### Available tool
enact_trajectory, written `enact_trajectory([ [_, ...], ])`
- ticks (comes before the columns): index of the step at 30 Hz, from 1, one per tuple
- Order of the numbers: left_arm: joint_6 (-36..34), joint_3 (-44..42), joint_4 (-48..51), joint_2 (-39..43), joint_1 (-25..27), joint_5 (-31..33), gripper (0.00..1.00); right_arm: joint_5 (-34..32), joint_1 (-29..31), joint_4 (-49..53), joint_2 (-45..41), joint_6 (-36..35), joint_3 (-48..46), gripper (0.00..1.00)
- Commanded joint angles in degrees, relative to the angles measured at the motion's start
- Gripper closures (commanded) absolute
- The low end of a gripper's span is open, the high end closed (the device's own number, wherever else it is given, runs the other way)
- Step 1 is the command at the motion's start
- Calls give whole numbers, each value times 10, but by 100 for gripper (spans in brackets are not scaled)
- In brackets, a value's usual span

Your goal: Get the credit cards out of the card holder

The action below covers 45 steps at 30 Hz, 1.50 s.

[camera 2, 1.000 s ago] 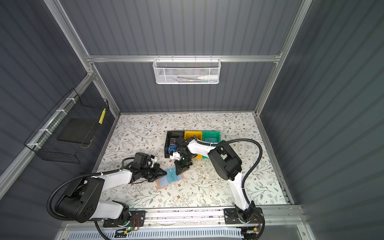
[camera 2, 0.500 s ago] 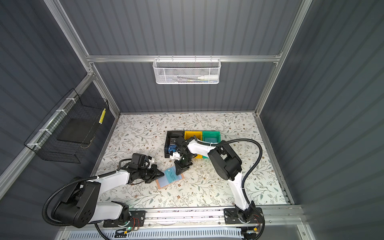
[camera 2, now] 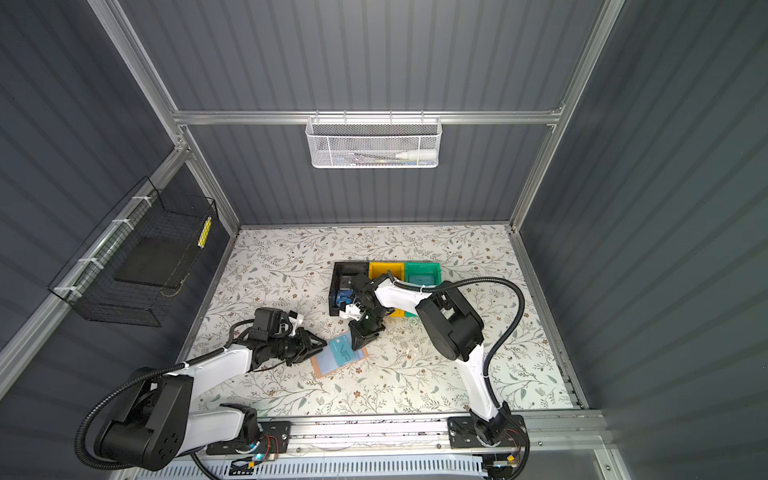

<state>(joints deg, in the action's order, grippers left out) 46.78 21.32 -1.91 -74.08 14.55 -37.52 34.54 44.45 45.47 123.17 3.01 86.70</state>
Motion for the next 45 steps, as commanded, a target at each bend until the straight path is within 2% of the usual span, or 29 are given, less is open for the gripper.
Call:
enact_trajectory([
  [1,19,-6,-46,-16,2,-31,70,-37,0,10,35,2,-5,81],
  [11,46,15,-111,-87,53,-23,69,-35,1,12,40,1,0,80],
  [16,59,-1,-138,-104,58,-18,70,-35,-1,13,40,1,-1,81],
  [20,60,-7,-138,-100,58,-10,78,-33,-1,14,41,-2,1,81],
  [23,55,-8,-125,-97,58,-6,86,-33,-1,16,42,-2,1,81],
  [26,44,-7,-106,-93,58,0,89,-32,-2,16,43,-2,1,81],
  [33,10,-2,-58,-92,54,9,90,-29,-4,16,44,0,1,80],
  [40,-45,13,24,-70,15,3,90,-27,-5,18,45,0,1,80],
  [45,-59,21,56,-53,4,4,90,-26,-6,18,46,2,3,80],
])
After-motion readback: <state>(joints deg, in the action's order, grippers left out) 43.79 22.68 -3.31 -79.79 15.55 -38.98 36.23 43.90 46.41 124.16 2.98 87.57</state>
